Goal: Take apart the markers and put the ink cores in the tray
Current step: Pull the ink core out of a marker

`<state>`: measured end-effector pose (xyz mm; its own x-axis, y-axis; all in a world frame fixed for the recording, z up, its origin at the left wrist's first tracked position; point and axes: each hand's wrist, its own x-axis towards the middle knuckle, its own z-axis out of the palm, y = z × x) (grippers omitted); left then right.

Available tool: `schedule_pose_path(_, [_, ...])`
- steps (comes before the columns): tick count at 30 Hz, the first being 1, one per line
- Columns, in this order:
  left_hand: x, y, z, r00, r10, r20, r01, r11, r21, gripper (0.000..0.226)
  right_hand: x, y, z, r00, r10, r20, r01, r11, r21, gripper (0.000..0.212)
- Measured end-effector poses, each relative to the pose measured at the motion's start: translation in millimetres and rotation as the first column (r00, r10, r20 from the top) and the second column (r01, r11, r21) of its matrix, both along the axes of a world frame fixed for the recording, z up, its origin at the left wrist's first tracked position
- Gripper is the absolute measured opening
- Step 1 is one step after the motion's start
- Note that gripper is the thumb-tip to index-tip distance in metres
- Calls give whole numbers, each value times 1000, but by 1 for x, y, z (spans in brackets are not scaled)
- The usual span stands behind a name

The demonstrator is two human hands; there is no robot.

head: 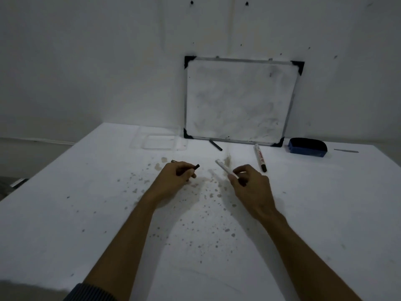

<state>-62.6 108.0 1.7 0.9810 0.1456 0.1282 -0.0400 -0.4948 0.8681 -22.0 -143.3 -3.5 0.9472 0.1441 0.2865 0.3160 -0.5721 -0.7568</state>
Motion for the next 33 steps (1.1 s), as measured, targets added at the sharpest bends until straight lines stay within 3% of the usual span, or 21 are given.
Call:
schedule_pose_path(4, [-13, -2, -6, 997, 46, 58, -41, 995, -95, 20, 4, 23, -11, 975, 29, 222, 52, 935, -350, 26])
schedule_pose_path(10, [-16, 13, 28, 983, -153, -103, 175, 952, 251, 17, -4, 45, -11, 974, -61, 220, 174, 824, -540, 37])
schedule_pose_path(13, [-11, 28, 46, 990, -128, -55, 138, 948, 287, 19, 0, 67, -1, 984, 42, 173, 49, 872, -487, 48])
schedule_pose_path(17, [22, 63, 57, 996, -3, 95, -28, 945, 325, 21, 27, 103, 13, 984, 168, -67, -180, 935, -306, 53])
schedule_pose_path(19, [46, 86, 59, 992, 61, 108, -94, 940, 328, 24, 43, 114, 14, 966, 176, -189, -236, 901, -365, 65])
schedule_pose_path(22, [87, 121, 60, 991, 123, 48, -132, 912, 387, 25, 60, 125, 6, 967, 144, -211, -229, 854, -467, 62])
schedule_pose_path(33, [187, 150, 47, 946, 134, -295, 57, 828, 558, 28, 65, 129, 2, 976, 151, -158, -201, 905, -375, 48])
